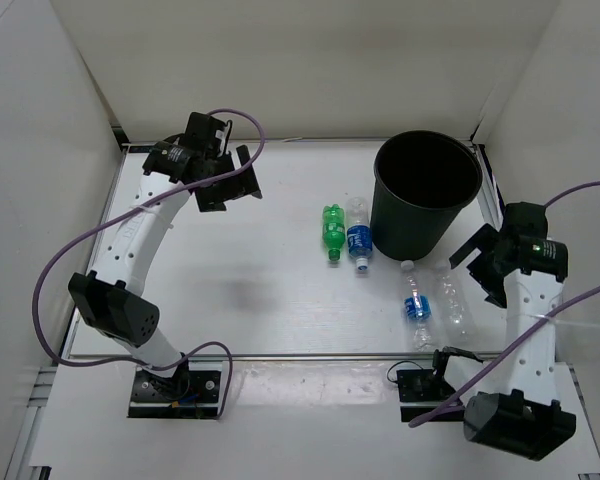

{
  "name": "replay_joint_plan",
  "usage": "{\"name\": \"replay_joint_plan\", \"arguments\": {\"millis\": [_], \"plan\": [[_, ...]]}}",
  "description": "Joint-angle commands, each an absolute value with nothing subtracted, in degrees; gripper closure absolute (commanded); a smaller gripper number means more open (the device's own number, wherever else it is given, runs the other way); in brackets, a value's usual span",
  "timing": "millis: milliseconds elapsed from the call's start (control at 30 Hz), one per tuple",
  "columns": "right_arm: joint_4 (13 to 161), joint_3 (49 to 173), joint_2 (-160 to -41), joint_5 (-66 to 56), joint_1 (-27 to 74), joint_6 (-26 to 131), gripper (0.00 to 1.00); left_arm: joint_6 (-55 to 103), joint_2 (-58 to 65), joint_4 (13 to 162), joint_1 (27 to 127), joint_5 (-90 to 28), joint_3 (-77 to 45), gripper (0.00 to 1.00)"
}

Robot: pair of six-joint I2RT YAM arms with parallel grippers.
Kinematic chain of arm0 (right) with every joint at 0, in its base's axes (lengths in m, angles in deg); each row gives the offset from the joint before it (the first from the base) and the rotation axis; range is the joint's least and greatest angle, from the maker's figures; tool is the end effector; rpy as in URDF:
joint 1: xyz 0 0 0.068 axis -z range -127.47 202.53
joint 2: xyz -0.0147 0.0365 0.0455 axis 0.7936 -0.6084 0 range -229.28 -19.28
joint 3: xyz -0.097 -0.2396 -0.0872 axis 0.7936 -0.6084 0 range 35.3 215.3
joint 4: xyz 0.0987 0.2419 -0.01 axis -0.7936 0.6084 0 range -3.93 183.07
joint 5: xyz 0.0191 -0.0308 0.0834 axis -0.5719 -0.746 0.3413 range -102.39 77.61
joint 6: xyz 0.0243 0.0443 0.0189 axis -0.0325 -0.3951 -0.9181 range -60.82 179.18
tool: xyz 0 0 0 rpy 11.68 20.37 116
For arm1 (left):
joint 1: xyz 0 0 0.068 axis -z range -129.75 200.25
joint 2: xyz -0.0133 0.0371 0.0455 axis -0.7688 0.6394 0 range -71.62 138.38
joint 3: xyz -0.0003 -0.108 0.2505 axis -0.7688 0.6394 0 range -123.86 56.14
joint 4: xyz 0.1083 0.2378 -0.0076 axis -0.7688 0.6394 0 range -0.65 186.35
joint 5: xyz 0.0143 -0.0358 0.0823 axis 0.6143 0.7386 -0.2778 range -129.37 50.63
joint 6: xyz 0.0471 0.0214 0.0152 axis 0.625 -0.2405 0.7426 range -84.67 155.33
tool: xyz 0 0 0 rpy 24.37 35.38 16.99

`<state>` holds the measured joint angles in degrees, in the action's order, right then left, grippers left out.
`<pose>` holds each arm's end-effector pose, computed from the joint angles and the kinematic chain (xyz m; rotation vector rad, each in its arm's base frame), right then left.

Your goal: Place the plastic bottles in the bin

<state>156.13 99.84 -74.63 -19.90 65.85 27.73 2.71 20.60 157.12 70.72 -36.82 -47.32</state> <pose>0.1502 -0.0403 0.3334 1.0389 2.4047 -0.0626 0.2985 -0.1130 0.3925 -0.2589 2.5965 -0.4026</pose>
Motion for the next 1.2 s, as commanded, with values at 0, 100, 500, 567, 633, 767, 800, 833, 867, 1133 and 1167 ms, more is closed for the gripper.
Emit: {"name": "replay_joint_plan", "arguments": {"millis": [0, 100, 500, 567, 633, 767, 800, 833, 867, 1133, 1167], "plan": [[155.9, 103.8, -75.9, -20.6, 65.1, 31.5, 0.00, 2.4, 19.6, 156.9, 71.0, -37.2, -50.3, 0.00], [155.9, 103.2, -79.7, -26.9, 64.5, 32.1, 0.00, 2.9, 19.6, 156.9, 70.5, -37.7, -50.3, 0.00], [146.5, 98.3, -94.7, -21.5, 64.5, 36.2, 0.00, 2.9, 17.8, 156.9, 70.5, -37.2, -44.5, 0.00], [146.0, 97.5, -96.7, -21.5, 64.5, 35.6, 0.00, 2.9, 17.8, 156.9, 70.5, -37.2, -44.5, 0.00], [144.0, 94.6, -97.6, -20.8, 64.5, 35.1, 0.00, 2.9, 17.8, 156.9, 70.5, -37.2, -44.5, 0.00], [140.3, 89.5, -98.7, -20.0, 64.5, 33.3, 0.00, 2.9, 17.8, 156.9, 70.5, -37.2, -44.5, 0.00], [139.6, 88.7, -99.3, -20.0, 64.5, 32.7, 0.00, 3.4, 17.8, 156.9, 70.5, -37.2, -44.5, 0.00], [139.0, 87.6, -100.0, -20.0, 64.5, 32.2, 0.00, 3.4, 17.8, 156.9, 70.5, -37.2, -43.9, 0.00], [137.7, 87.1, -100.0, -20.0, 64.5, 32.2, 0.00, 3.4, 17.8, 156.9, 70.5, -37.2, -43.9, 0.00], [135.6, 87.2, -105.7, -20.0, 66.7, 30.1, 0.05, 3.4, 16.7, 156.9, 70.5, -37.7, -42.3, 0.00], [135.6, 87.8, -106.4, -20.0, 66.7, 29.5, 0.09, 3.4, 16.7, 156.9, 70.5, -37.7, -42.3, 0.00]]}}
